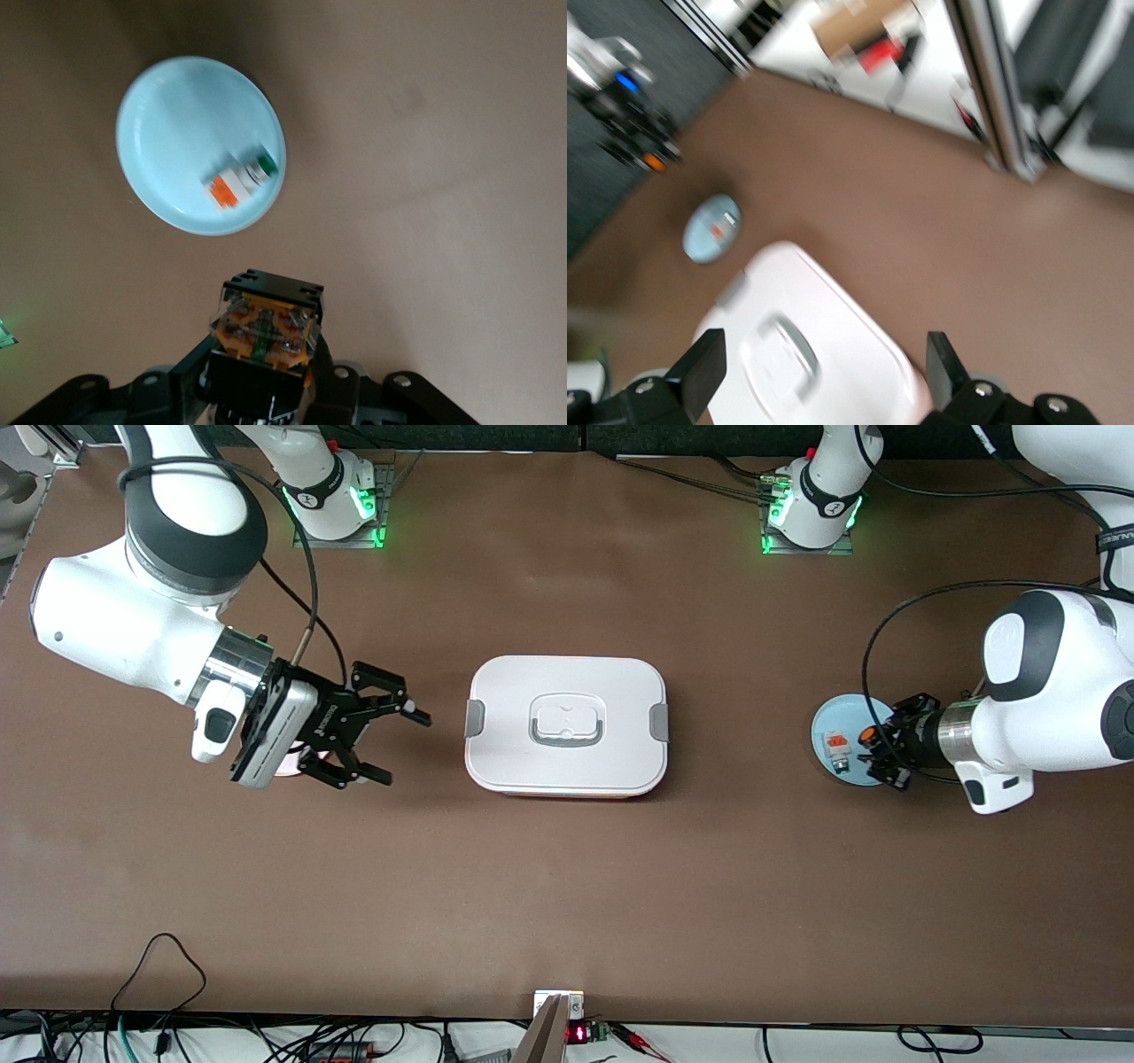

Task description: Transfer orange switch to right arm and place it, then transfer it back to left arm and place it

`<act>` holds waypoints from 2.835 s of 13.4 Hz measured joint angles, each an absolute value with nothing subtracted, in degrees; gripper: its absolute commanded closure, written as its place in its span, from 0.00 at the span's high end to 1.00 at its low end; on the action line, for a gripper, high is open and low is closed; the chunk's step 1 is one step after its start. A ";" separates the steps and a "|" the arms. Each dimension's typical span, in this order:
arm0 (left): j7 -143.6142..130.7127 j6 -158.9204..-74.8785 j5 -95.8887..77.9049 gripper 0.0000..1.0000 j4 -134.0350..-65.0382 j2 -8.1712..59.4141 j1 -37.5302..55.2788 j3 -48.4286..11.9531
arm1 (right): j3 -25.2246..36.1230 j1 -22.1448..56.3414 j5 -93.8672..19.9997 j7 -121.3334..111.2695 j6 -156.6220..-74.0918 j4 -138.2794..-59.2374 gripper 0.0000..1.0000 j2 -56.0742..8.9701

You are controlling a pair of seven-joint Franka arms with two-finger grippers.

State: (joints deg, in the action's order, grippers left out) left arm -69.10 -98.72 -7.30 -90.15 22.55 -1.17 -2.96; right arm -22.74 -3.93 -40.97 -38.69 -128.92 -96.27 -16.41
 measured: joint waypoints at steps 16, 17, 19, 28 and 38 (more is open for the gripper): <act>-91.00 -130.46 -0.01 0.00 -116.31 23.37 -7.06 -2.23 | -11.18 -2.18 7.10 10.77 -82.91 -82.62 1.00 -8.50; -91.00 -134.19 0.00 0.00 -118.63 23.52 -7.51 -2.22 | -9.20 -2.47 7.87 10.69 -82.50 -81.80 1.00 -8.51; -91.00 -138.20 0.00 0.01 -122.19 24.29 -7.69 -2.22 | -7.66 -3.31 7.84 10.69 -82.83 -81.77 1.00 -9.09; -90.89 -139.22 0.01 1.00 -123.42 24.97 -7.70 -1.43 | 3.28 -3.24 3.21 3.31 -92.27 -82.09 1.00 -10.13; -56.69 -113.38 0.11 1.00 -103.76 17.84 -7.38 -3.39 | 6.16 -0.29 2.28 2.96 -87.90 -82.04 1.00 -9.79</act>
